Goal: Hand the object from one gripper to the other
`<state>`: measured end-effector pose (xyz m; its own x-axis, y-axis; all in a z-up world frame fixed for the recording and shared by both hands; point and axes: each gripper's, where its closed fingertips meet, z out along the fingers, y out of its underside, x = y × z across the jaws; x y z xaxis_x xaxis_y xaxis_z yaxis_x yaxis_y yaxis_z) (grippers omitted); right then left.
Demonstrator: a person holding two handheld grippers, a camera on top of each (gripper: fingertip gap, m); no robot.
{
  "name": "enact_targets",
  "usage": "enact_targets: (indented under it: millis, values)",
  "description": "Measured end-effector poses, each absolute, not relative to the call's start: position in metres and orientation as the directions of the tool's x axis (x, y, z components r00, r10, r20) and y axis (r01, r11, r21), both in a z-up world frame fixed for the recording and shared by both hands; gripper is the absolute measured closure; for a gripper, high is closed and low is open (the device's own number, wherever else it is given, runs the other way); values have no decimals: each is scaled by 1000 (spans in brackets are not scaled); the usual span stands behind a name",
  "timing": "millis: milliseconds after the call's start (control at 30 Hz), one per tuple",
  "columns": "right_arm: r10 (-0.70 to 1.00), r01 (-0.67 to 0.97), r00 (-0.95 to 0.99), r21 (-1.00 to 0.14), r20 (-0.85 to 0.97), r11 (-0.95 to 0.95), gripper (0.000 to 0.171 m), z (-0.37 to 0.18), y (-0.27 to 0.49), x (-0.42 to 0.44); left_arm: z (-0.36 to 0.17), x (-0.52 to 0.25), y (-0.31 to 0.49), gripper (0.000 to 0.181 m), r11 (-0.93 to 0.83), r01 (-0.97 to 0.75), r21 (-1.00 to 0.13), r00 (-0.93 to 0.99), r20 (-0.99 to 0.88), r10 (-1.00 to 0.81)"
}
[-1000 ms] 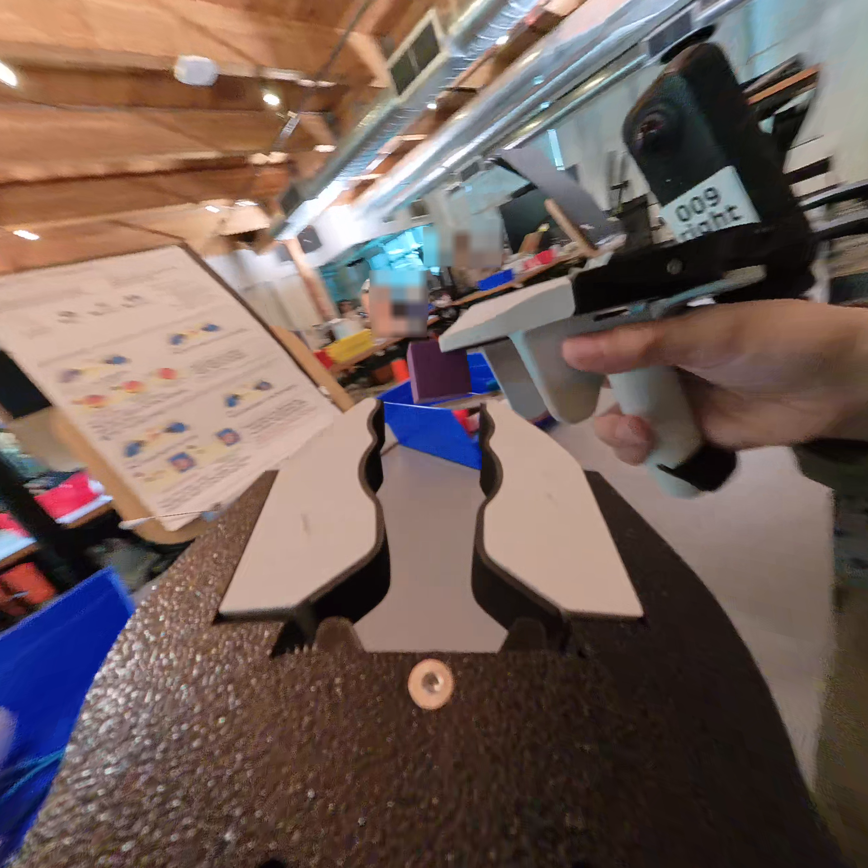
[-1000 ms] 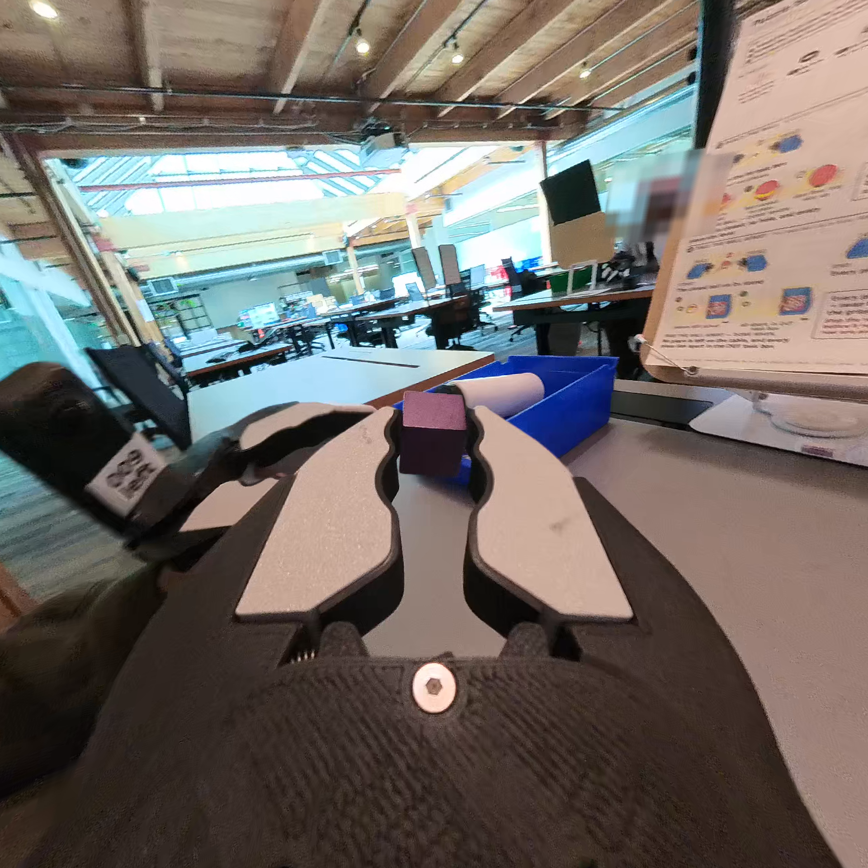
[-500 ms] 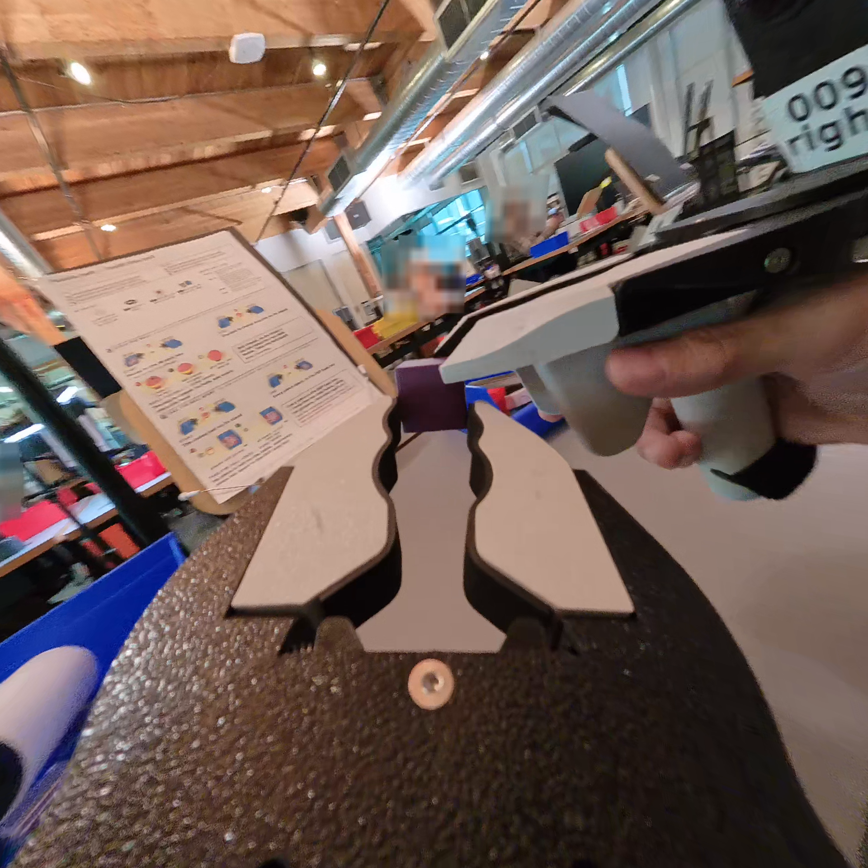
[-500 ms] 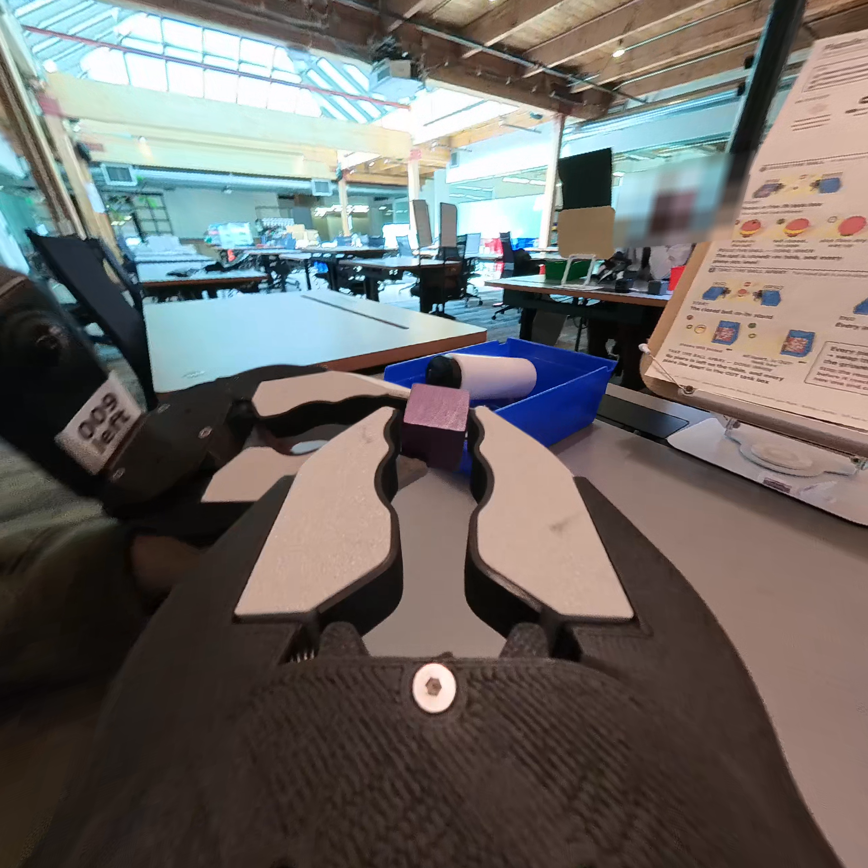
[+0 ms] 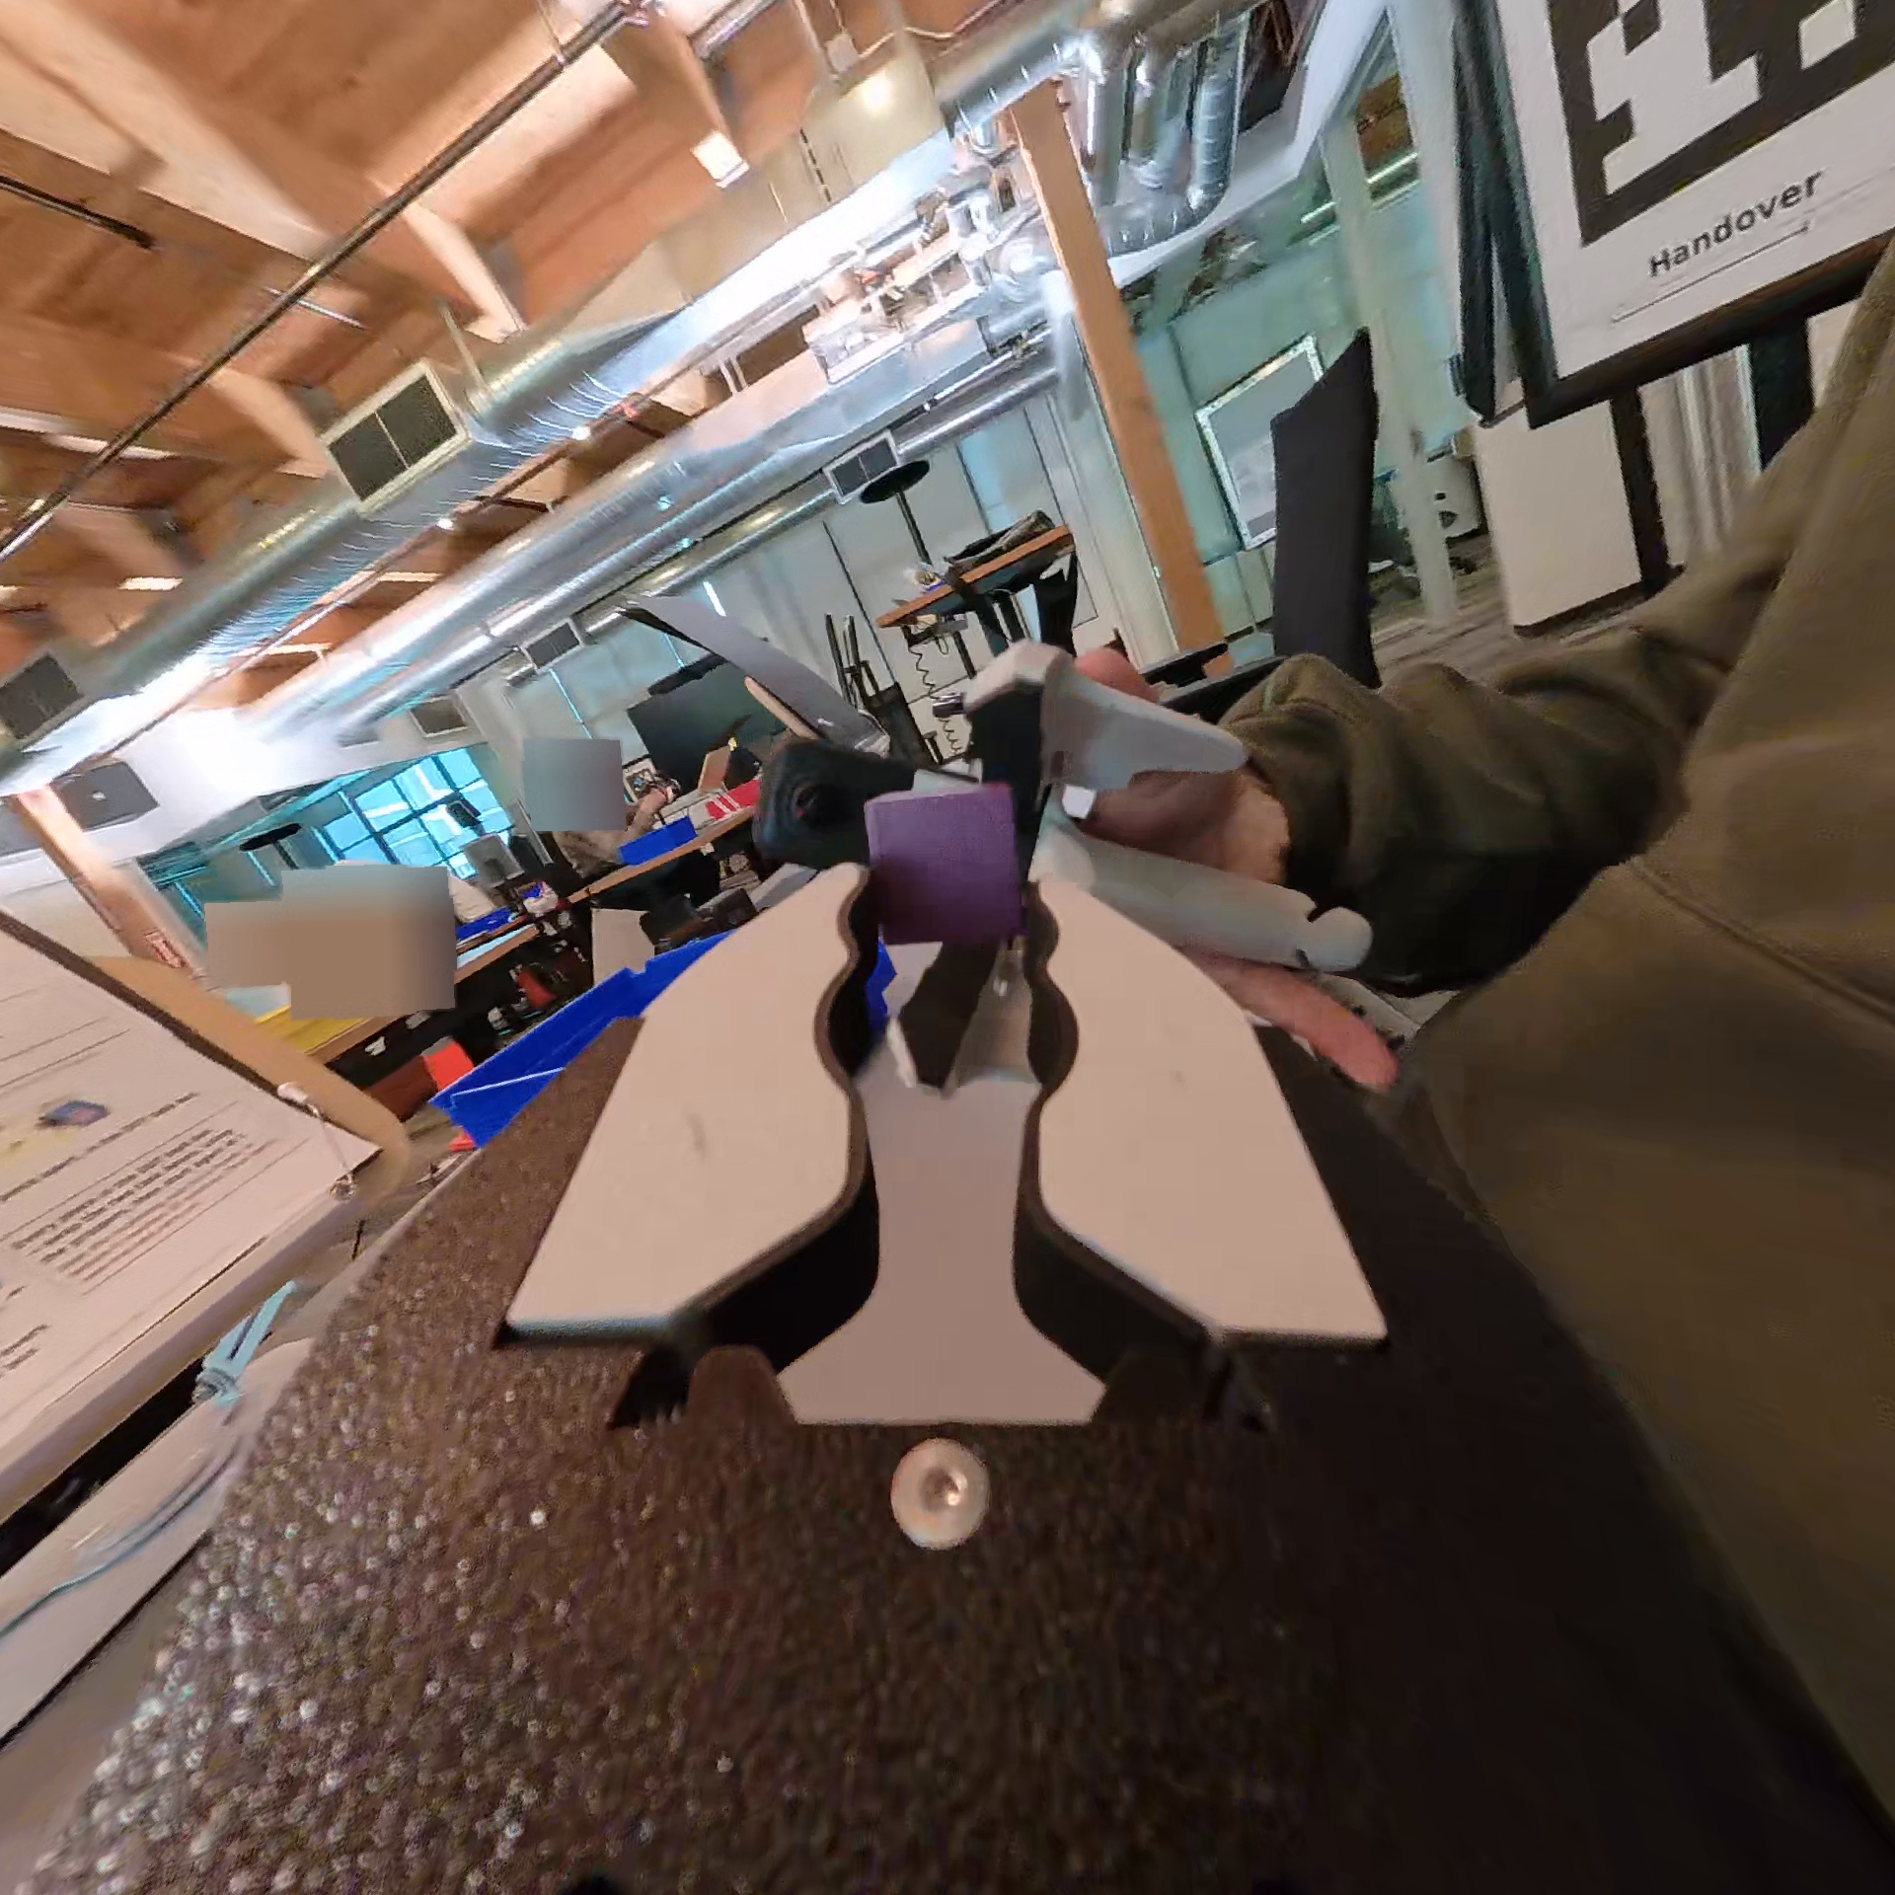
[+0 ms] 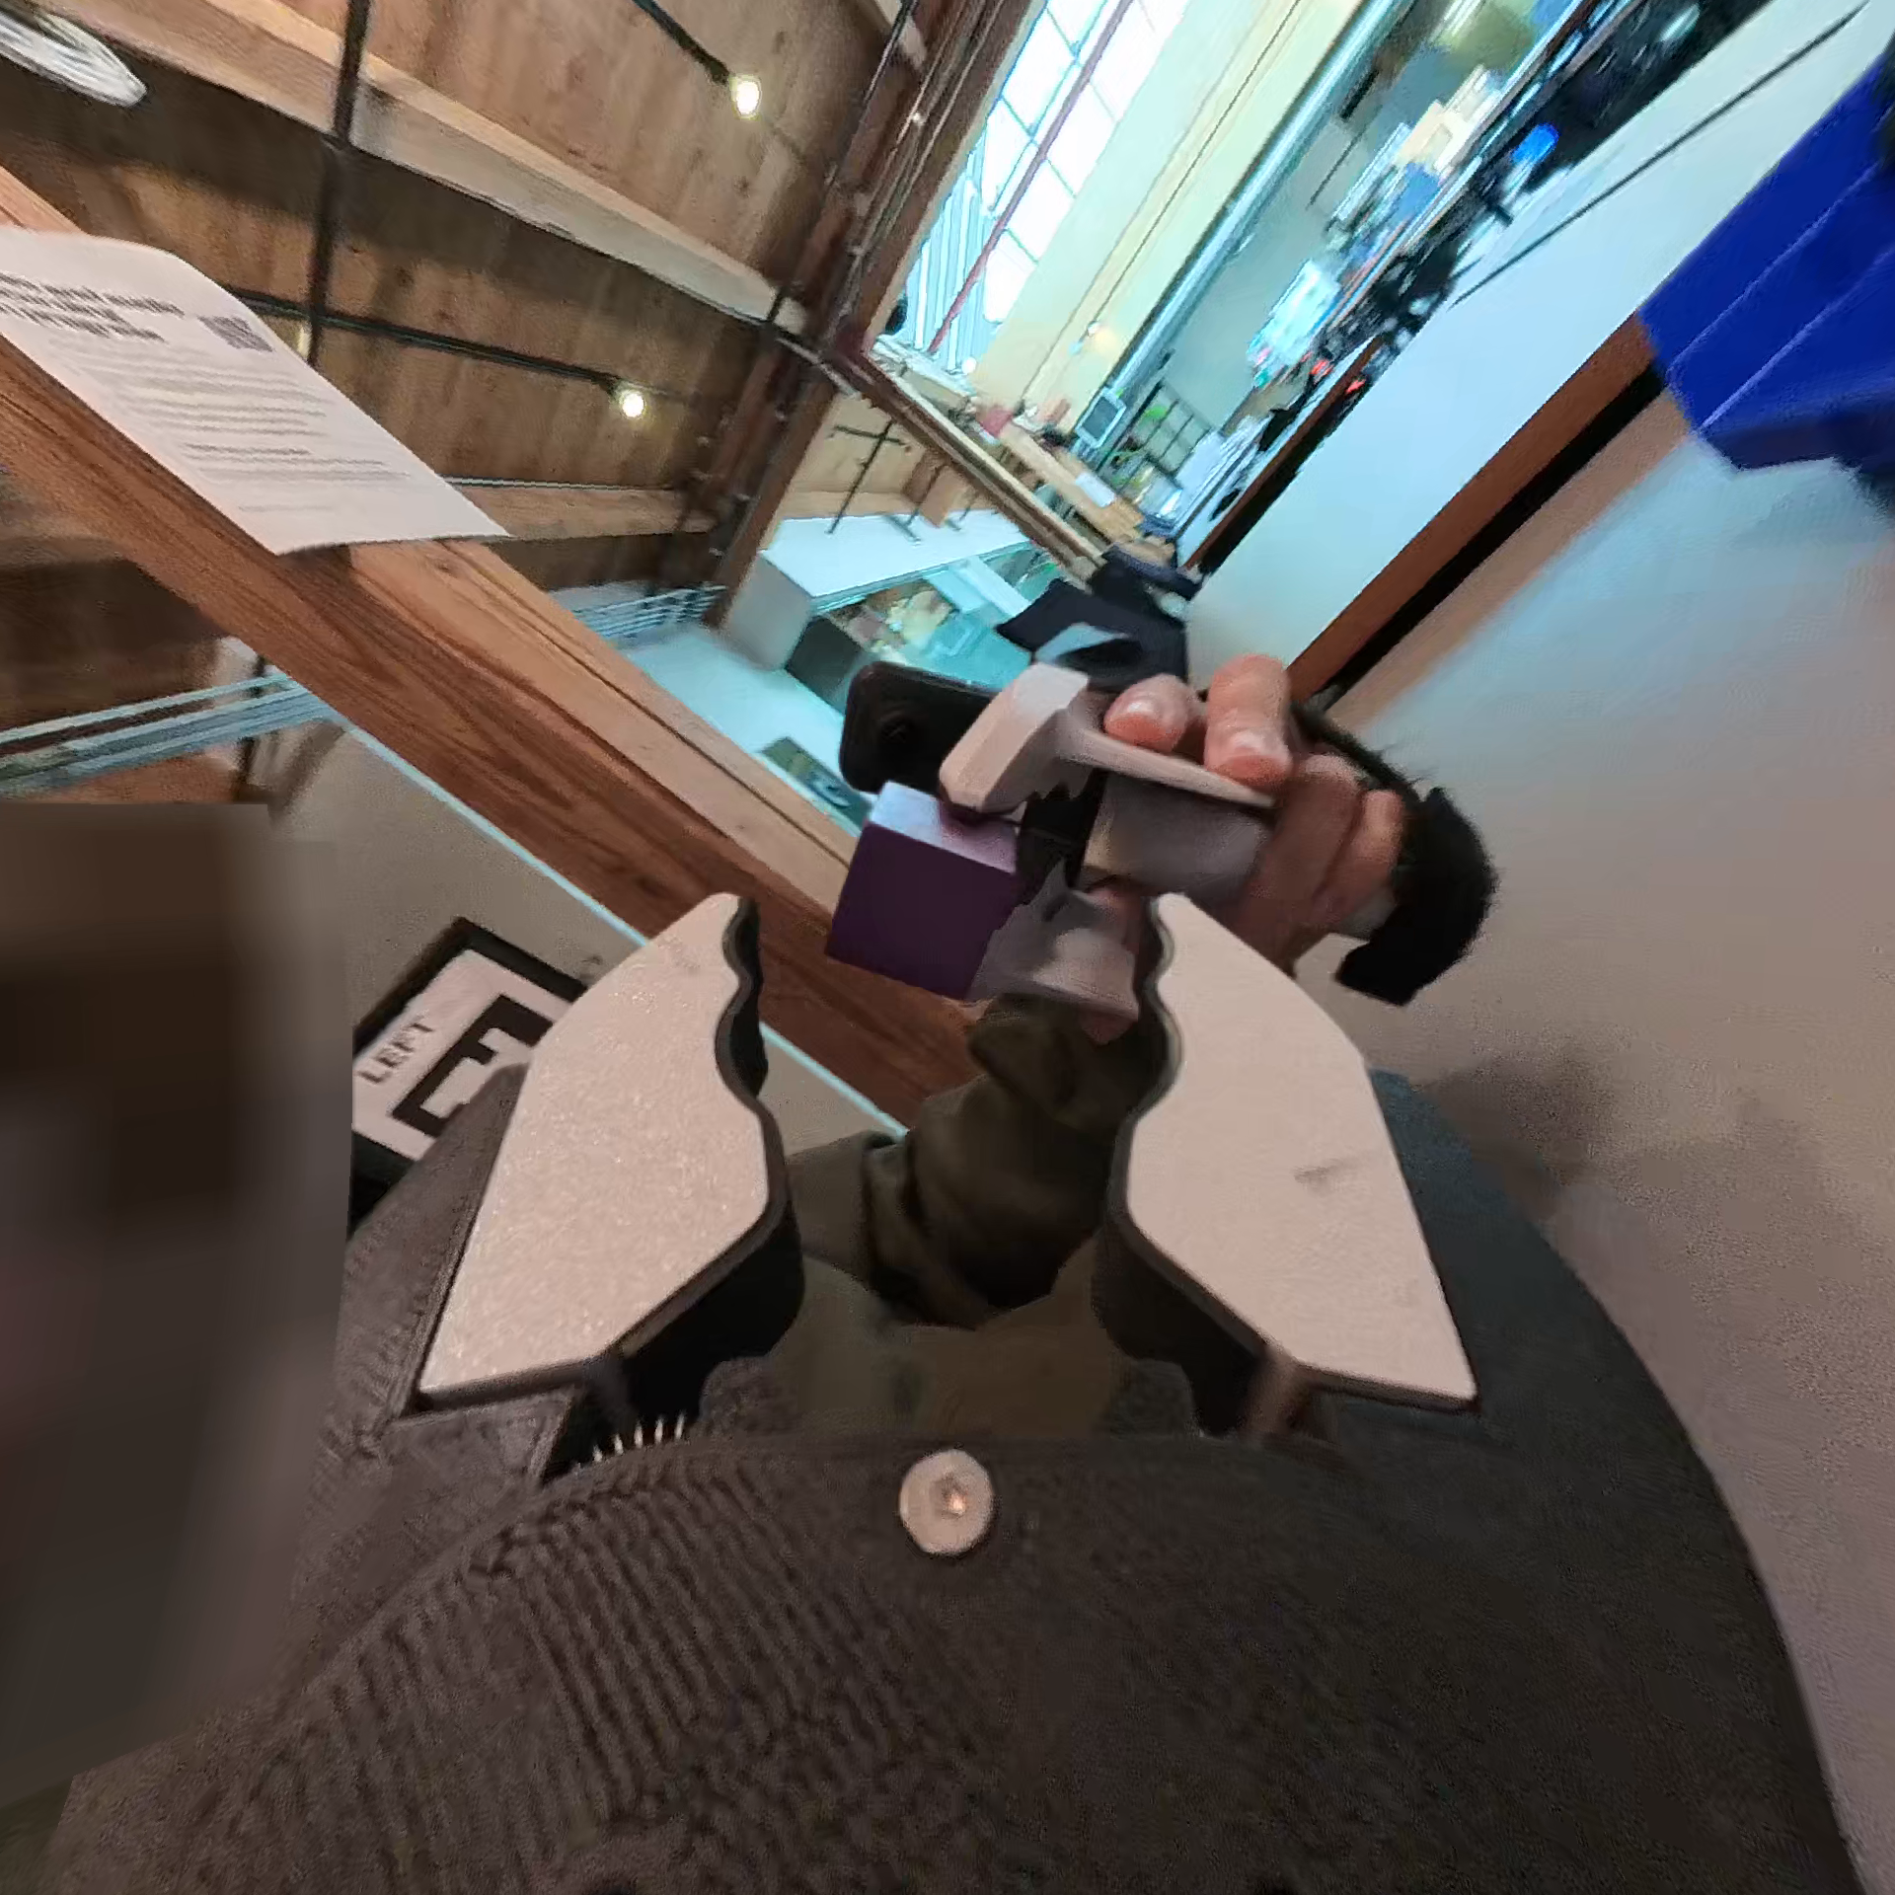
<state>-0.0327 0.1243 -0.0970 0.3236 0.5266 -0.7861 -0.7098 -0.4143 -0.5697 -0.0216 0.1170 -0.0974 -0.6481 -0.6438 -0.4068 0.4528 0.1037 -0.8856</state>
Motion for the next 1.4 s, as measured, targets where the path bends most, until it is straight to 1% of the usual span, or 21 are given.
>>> enact_targets:
  millis: [67,100,167,267,333,400,433,500,567,600,667,700,767,867,967,1033,1067,1167,1300,1367,1400]
  values:
    - [538,-724,257,-528,-803,-443,119,-97,124,-36,-99,-20,119,155,99,453,-886,-647,-403,-647]
    - [553,-731,223,-513,-803,-450,136,-95,123,-36,-102,-19,120,155,105,446,-889,-647,-402,-648]
    - [540,-731,229,-509,-810,-454,140,-98,124,-35,-105,-19,123,155,119,444,-888,-641,-408,-650]
    - [534,-719,286,-547,-796,-429,141,-102,127,-32,-108,-15,125,155,164,434,-886,-619,-425,-661]
    - [550,-686,350,-607,-758,-401,141,-103,127,-30,-109,-13,126,155,178,407,-896,-615,-412,-672]
    - [544,-622,480,-704,-688,-342,141,-106,129,-24,-110,-9,128,152,165,353,-921,-620,-362,-696]
    - [535,-560,573,-773,-621,-297,141,-108,129,-19,-107,-8,130,144,134,337,-932,-619,-326,-714]
    - [521,-369,743,-907,-420,-204,141,-110,126,-12,-102,-5,136,137,58,276,-959,-630,-226,-743]
    - [528,-88,841,-992,-122,-89,141,-110,119,-10,-101,-4,137,131,-40,138,-990,-680,-65,-731]
    - [524,79,850,-997,63,-7,141,-109,115,-12,-101,-4,136,128,-98,46,-994,-704,37,-709]
    - [488,396,770,-907,411,139,141,-111,106,-18,-102,-8,126,123,-195,-141,-971,-748,234,-622]
    - [440,511,726,-843,528,169,141,-112,105,-16,-105,-10,120,123,-232,-241,-942,-754,332,-567]
    - [339,653,649,-727,681,211,141,-108,105,-11,-110,-17,105,122,-264,-404,-876,-760,482,-436]
    - [230,778,527,-574,818,257,141,-106,103,-10,-119,-17,94,122,-277,-529,-802,-729,597,-336]
    - [228,870,399,-445,888,212,142,-118,105,-9,-122,-17,89,122,-293,-573,-766,-717,641,-273]
    - [245,904,330,-380,911,197,142,-126,107,-11,-121,-17,87,127,-302,-588,-751,-718,656,-234]
    - [235,910,314,-363,920,202,142,-126,108,-13,-121,-18,87,129,-303,-586,-752,-724,653,-222]
    - [221,912,308,-354,925,209,142,-125,110,-15,-122,-18,88,151,-308,-580,-754,-732,649,-209]
    - [221,905,342,-383,913,185,142,-128,112,-11,-124,-15,90,152,-309,-542,-781,-752,616,-237]
    - [225,883,404,-443,886,157,143,-129,114,-7,-125,-13,91,152,-305,-502,-809,-771,579,-266]
    - [245,856,457,-498,855,141,142,-131,114,-5,-126,-12,91,153,-294,-468,-834,-786,544,-293]
